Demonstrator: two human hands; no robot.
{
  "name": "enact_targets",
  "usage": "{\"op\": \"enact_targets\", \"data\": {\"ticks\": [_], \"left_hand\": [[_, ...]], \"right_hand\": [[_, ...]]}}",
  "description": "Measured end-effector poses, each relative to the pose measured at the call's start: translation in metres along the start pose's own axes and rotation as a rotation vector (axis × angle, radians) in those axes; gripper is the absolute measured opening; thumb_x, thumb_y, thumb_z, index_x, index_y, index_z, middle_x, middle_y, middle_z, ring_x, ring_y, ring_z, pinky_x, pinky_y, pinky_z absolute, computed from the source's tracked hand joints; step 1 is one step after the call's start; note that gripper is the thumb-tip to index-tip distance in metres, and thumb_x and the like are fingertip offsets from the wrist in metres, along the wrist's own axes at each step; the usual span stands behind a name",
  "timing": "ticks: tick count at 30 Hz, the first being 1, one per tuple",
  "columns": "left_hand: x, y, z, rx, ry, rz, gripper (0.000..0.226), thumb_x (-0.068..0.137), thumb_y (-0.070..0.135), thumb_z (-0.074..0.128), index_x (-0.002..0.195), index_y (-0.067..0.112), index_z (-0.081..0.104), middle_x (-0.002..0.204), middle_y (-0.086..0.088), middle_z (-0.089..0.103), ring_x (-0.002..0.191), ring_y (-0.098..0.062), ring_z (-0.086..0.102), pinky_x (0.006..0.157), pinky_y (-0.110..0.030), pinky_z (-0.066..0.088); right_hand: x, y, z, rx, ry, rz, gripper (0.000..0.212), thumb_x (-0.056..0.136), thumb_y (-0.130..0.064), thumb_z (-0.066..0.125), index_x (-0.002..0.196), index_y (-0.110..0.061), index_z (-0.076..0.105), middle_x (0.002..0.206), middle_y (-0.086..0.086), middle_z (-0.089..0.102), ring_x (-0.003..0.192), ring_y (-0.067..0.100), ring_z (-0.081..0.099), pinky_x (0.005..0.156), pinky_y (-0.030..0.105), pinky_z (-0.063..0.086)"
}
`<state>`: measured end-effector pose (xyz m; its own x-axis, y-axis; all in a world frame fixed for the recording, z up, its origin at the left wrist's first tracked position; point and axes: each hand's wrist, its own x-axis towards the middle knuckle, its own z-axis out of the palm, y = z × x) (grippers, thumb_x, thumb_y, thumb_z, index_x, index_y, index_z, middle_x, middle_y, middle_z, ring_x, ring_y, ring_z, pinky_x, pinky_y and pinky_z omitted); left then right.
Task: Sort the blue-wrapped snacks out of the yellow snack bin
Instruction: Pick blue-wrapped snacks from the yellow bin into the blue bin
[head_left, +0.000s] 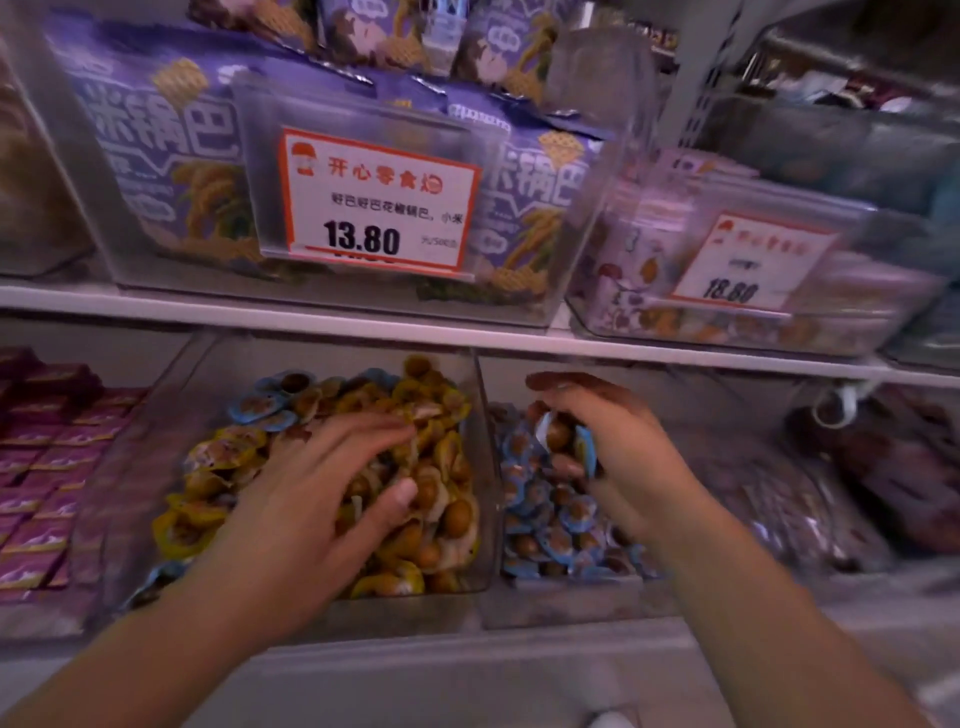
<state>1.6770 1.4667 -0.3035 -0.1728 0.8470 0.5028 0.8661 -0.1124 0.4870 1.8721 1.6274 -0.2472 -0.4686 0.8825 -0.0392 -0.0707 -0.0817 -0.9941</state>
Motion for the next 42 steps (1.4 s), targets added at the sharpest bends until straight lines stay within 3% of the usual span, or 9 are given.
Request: {"op": "enact_targets", "data": {"ticks": [5, 9, 14, 18, 21, 28, 34, 39, 42], "left_hand": [[0.001, -0.001, -0.003, 0.059, -0.055, 0.027, 0.038, 0.095, 0.052, 0.041, 0.119, 0.034, 0.065, 0.122, 0.022, 0.059, 0.116, -0.007, 0.056, 0.098, -0.046, 0.046], [0.003, -0.008, -0.013, 0.148, 0.016, 0.08, 0.029, 0.093, 0.043, 0.047, 0.11, 0.032, 0.068, 0.115, 0.017, 0.064, 0.111, -0.009, 0.061, 0.106, -0.05, 0.038], [-0.005, -0.029, -0.047, 0.288, 0.057, 0.056, 0.027, 0.091, 0.04, 0.048, 0.104, 0.032, 0.07, 0.11, 0.016, 0.067, 0.107, -0.01, 0.063, 0.112, -0.049, 0.03], [-0.023, -0.04, -0.085, 0.333, 0.024, -0.051, 0.026, 0.087, 0.036, 0.052, 0.1, 0.03, 0.073, 0.116, 0.008, 0.066, 0.108, -0.021, 0.063, 0.101, -0.051, 0.04], [-0.041, -0.046, -0.102, 0.374, -0.103, -0.086, 0.027, 0.082, 0.038, 0.053, 0.097, 0.03, 0.075, 0.131, -0.003, 0.06, 0.123, -0.03, 0.055, 0.098, -0.052, 0.044], [-0.078, -0.066, -0.113, 0.457, -0.243, -0.152, 0.041, 0.086, 0.057, 0.045, 0.123, 0.048, 0.059, 0.159, 0.002, 0.029, 0.151, -0.025, 0.015, 0.114, -0.051, 0.032], [-0.08, -0.068, -0.109, 0.48, -0.24, -0.124, 0.035, 0.086, 0.058, 0.043, 0.118, 0.049, 0.054, 0.159, 0.002, 0.028, 0.149, -0.027, 0.02, 0.11, -0.049, 0.036], [-0.082, -0.07, -0.103, 0.425, -0.205, -0.117, 0.03, 0.086, 0.045, 0.061, 0.117, 0.045, 0.06, 0.16, 0.002, 0.026, 0.141, -0.025, 0.036, 0.104, -0.041, 0.042], [-0.082, -0.069, -0.103, 0.434, -0.175, -0.112, 0.03, 0.085, 0.043, 0.062, 0.114, 0.043, 0.063, 0.158, 0.0, 0.029, 0.136, -0.025, 0.043, 0.102, -0.038, 0.043]], "right_hand": [[0.003, 0.005, -0.073, -0.854, -0.033, 0.238, 0.032, 0.092, -0.049, 0.06, 0.097, -0.022, 0.076, 0.093, 0.0, 0.077, 0.09, 0.019, 0.07, 0.076, 0.034, 0.057], [0.009, 0.015, -0.083, -0.828, 0.138, 0.084, 0.039, 0.097, -0.043, 0.055, 0.087, -0.011, 0.076, 0.089, 0.02, 0.075, 0.093, 0.042, 0.068, 0.085, 0.055, 0.054], [0.006, 0.018, -0.042, -0.633, 0.201, -0.362, 0.027, 0.096, -0.018, 0.057, 0.076, -0.026, 0.072, 0.076, -0.011, 0.075, 0.079, 0.005, 0.07, 0.079, 0.028, 0.055], [-0.016, 0.025, 0.025, -0.69, -0.026, -0.719, 0.015, 0.093, -0.027, 0.057, 0.092, -0.032, 0.071, 0.087, -0.021, 0.071, 0.087, -0.006, 0.065, 0.076, 0.006, 0.045], [-0.033, 0.04, 0.081, -0.85, -0.4, -0.877, 0.025, 0.096, -0.027, 0.053, 0.114, -0.023, 0.07, 0.109, -0.012, 0.066, 0.106, 0.003, 0.06, 0.092, 0.02, 0.046], [-0.032, 0.074, 0.153, -1.173, -0.939, -0.686, 0.041, 0.101, -0.053, 0.034, 0.13, -0.038, 0.059, 0.153, -0.022, 0.034, 0.15, 0.005, 0.006, 0.121, 0.04, 0.01], [0.0, 0.063, 0.142, -1.398, -0.777, -0.747, 0.036, 0.086, -0.064, 0.049, 0.091, -0.037, 0.073, 0.131, -0.027, 0.057, 0.147, 0.009, 0.019, 0.119, 0.041, 0.008], [0.003, 0.057, 0.138, -1.589, -0.597, -0.727, 0.025, 0.086, -0.047, 0.055, 0.103, -0.038, 0.071, 0.13, -0.023, 0.056, 0.145, 0.016, 0.023, 0.12, 0.048, 0.002], [-0.013, 0.06, 0.15, -1.385, -0.593, -0.932, 0.014, 0.083, -0.034, 0.063, 0.091, -0.031, 0.074, 0.115, -0.013, 0.065, 0.132, 0.019, 0.046, 0.116, 0.056, 0.024]]}}
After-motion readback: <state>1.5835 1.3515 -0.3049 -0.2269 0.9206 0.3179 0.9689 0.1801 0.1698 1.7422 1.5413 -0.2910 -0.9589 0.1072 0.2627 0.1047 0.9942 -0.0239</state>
